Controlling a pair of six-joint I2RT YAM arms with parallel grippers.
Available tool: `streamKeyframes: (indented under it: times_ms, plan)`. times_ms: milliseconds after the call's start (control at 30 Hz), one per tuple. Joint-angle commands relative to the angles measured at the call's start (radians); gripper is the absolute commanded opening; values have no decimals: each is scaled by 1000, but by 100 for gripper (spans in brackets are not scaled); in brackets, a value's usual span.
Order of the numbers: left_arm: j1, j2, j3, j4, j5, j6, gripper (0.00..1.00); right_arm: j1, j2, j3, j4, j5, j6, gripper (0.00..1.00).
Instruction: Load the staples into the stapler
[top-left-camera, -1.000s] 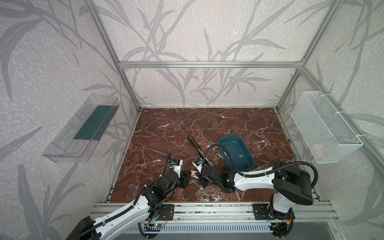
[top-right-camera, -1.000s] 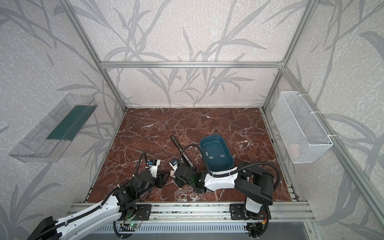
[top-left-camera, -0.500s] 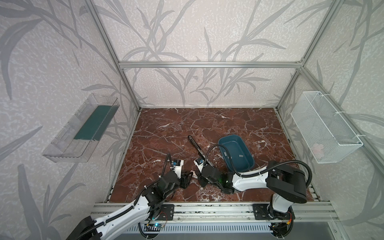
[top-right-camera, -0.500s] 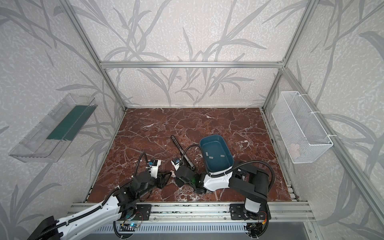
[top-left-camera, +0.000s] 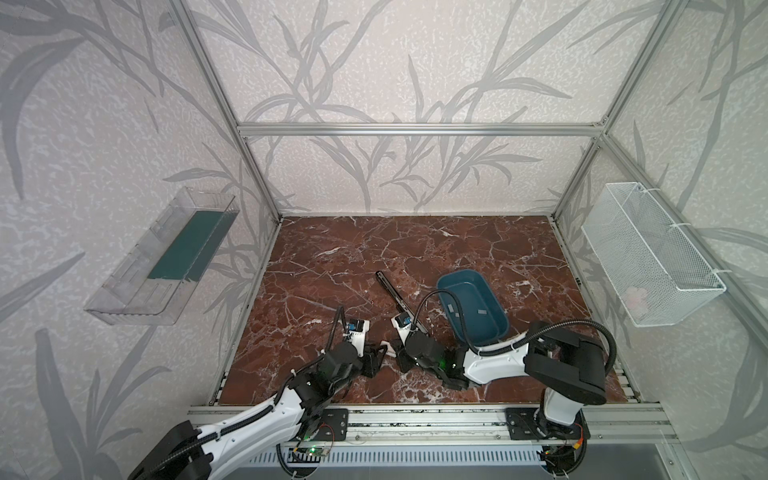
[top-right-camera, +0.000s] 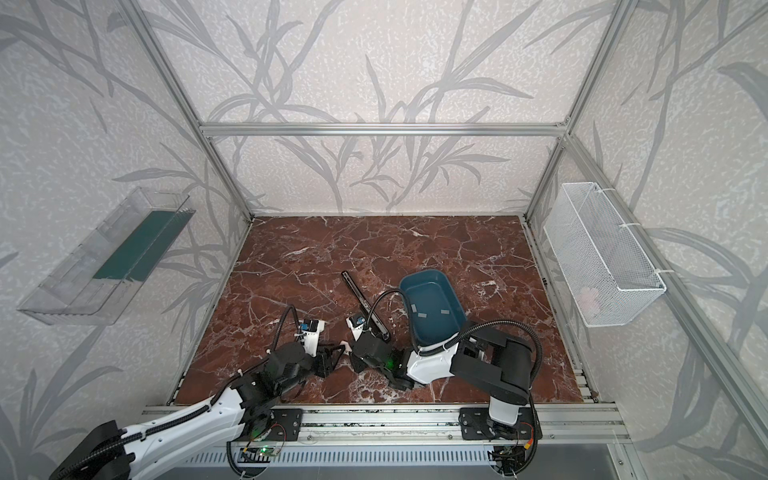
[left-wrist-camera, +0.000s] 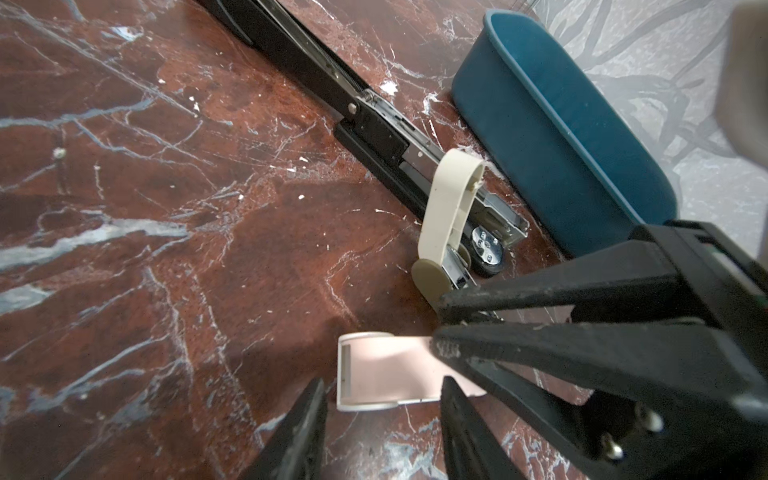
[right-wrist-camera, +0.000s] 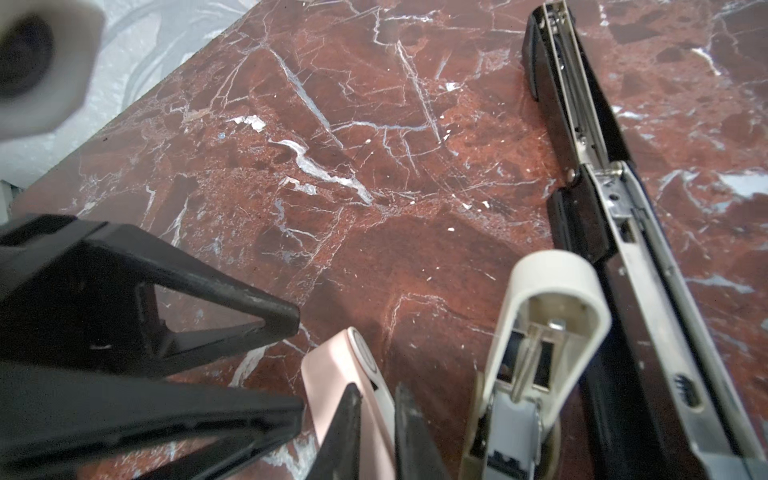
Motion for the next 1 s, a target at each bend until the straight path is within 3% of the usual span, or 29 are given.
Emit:
streamKeyframes:
  times_ms: [0,500,667,967]
  plan:
    - [3,23,-11,44,5,-6,46,30,68,-60,-199,-18,30,17]
    - [4,174,45,78,24,5,43,63,153,-58,-247,33,123,14]
    - [3,118,46,34,-16,3,43,65,131,-41,-275,37,123,14]
    - [6,-86,90,-199,-137,17,47,66,5,52,-414,32,55,26]
